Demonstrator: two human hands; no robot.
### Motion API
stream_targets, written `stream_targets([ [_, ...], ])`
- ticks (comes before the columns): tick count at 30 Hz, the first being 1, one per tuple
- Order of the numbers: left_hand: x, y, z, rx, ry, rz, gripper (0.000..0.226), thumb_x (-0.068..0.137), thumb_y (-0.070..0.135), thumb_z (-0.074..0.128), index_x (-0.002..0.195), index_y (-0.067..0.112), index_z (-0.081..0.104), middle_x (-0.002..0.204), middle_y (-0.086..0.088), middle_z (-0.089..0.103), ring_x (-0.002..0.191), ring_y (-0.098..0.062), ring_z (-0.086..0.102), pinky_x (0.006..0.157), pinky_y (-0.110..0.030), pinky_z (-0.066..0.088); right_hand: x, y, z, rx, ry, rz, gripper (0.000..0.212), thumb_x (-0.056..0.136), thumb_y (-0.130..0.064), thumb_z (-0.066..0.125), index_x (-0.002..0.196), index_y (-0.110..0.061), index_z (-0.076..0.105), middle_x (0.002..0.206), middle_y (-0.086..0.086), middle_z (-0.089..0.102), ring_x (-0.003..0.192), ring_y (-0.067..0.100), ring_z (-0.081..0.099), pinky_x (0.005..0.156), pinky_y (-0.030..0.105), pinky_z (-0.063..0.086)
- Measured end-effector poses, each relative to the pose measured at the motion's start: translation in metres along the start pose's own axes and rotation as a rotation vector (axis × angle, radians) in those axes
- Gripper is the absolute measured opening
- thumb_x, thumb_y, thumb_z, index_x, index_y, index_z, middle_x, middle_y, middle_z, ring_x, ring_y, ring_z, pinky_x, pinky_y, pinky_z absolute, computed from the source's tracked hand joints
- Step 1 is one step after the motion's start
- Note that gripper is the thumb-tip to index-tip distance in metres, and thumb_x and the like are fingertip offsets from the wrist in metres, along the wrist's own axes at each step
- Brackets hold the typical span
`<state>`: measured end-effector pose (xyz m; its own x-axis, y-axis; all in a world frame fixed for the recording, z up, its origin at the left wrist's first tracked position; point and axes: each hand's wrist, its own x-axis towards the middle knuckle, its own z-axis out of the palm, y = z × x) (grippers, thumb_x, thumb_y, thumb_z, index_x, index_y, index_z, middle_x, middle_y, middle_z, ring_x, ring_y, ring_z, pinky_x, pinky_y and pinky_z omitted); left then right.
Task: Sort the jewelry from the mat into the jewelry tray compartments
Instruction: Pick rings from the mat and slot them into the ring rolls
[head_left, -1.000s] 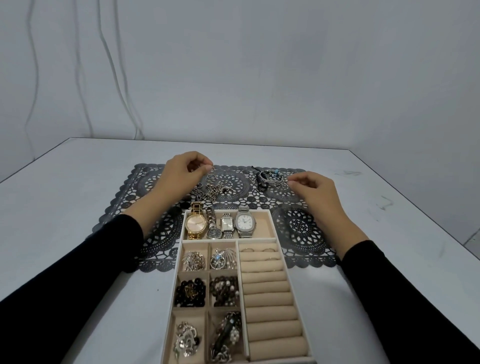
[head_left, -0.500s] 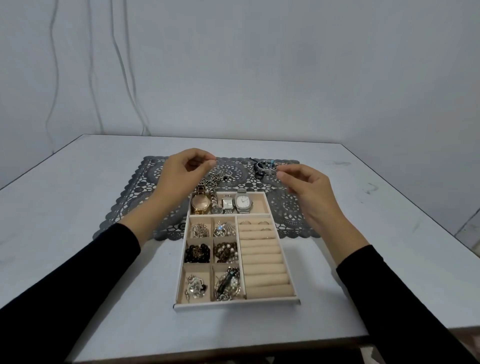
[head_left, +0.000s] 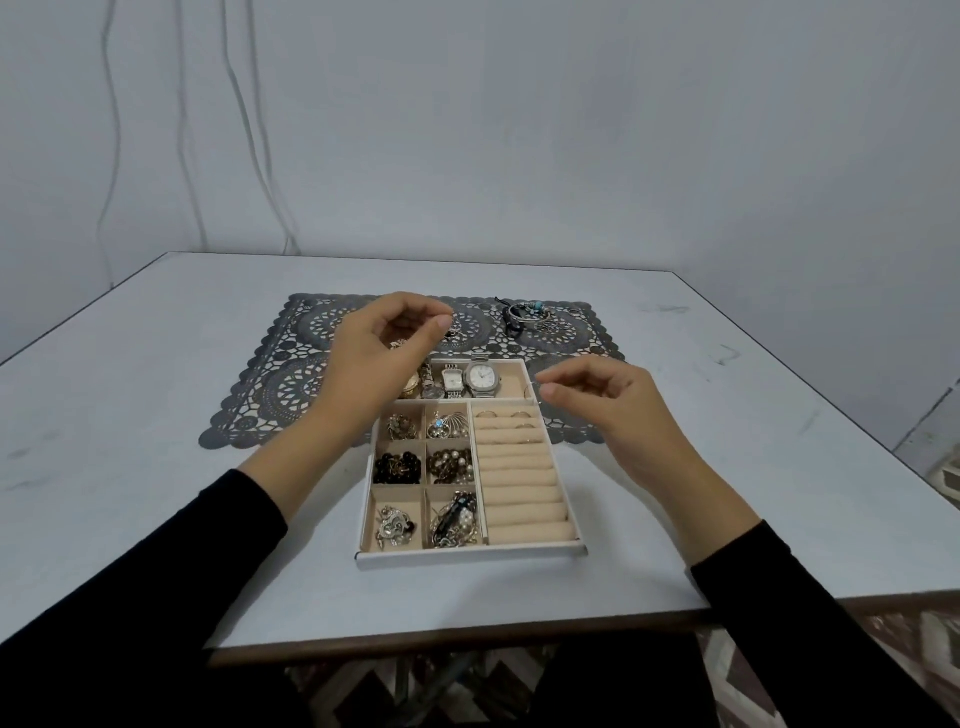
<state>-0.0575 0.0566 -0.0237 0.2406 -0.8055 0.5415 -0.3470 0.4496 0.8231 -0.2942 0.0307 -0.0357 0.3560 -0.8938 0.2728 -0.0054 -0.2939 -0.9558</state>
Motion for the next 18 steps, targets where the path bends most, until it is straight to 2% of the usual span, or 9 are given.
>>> stream_targets([
  [2, -0.002, 0.0028, 0.0016, -0.003, 0.004, 0.013, 0.009, 0.088, 0.015, 0.071, 0.095, 0.021, 0.073, 0.09, 0.008, 0.072, 0.086, -0.008, 0.065, 0.08, -0.023, 0.055, -0.0035, 0.0008, -0.001, -0.043, -0.061, -0.009, 0.009, 0.081, -0.002, 0.071, 0.089, -0.005, 0.073, 0.067, -0.001, 0.065, 0.056, 0.005, 0.053, 0.05, 0.018, 0.043],
  [5, -0.0041, 0.0047, 0.0031, 0.005, -0.011, 0.018, 0.009, 0.088, 0.014, 0.071, 0.096, 0.02, 0.072, 0.091, 0.007, 0.072, 0.086, -0.008, 0.065, 0.08, -0.024, 0.055, -0.0068, 0.0029, -0.0017, -0.069, -0.115, -0.016, 0.01, 0.079, 0.003, 0.071, 0.088, -0.002, 0.072, 0.071, 0.01, 0.068, 0.065, 0.012, 0.06, 0.063, 0.022, 0.05],
  [8, -0.0044, 0.0047, 0.0029, 0.011, -0.018, 0.016, 0.01, 0.088, 0.015, 0.071, 0.097, 0.019, 0.072, 0.092, 0.006, 0.072, 0.086, -0.007, 0.064, 0.082, -0.025, 0.055, -0.0088, 0.0049, -0.003, -0.143, -0.168, -0.031, 0.01, 0.079, 0.0, 0.073, 0.088, -0.006, 0.073, 0.078, 0.013, 0.07, 0.073, 0.016, 0.061, 0.072, 0.027, 0.05],
  [14, -0.005, 0.0043, 0.0044, 0.005, -0.025, 0.013, 0.009, 0.088, 0.016, 0.072, 0.096, 0.019, 0.073, 0.093, 0.003, 0.073, 0.086, -0.01, 0.066, 0.078, -0.02, 0.054, -0.0089, 0.0058, -0.0043, -0.242, -0.23, -0.058, 0.008, 0.08, -0.003, 0.073, 0.085, -0.009, 0.074, 0.073, 0.0, 0.068, 0.067, 0.009, 0.054, 0.066, 0.023, 0.044],
  [18, -0.0054, 0.0042, 0.0043, 0.015, -0.032, 0.017, 0.01, 0.088, 0.015, 0.071, 0.098, 0.016, 0.073, 0.095, 0.002, 0.073, 0.091, -0.018, 0.067, 0.082, -0.024, 0.055, -0.0091, 0.007, -0.0044, -0.303, -0.244, -0.081, 0.01, 0.08, -0.002, 0.073, 0.084, -0.011, 0.074, 0.079, 0.006, 0.069, 0.071, 0.014, 0.058, 0.069, 0.033, 0.047],
])
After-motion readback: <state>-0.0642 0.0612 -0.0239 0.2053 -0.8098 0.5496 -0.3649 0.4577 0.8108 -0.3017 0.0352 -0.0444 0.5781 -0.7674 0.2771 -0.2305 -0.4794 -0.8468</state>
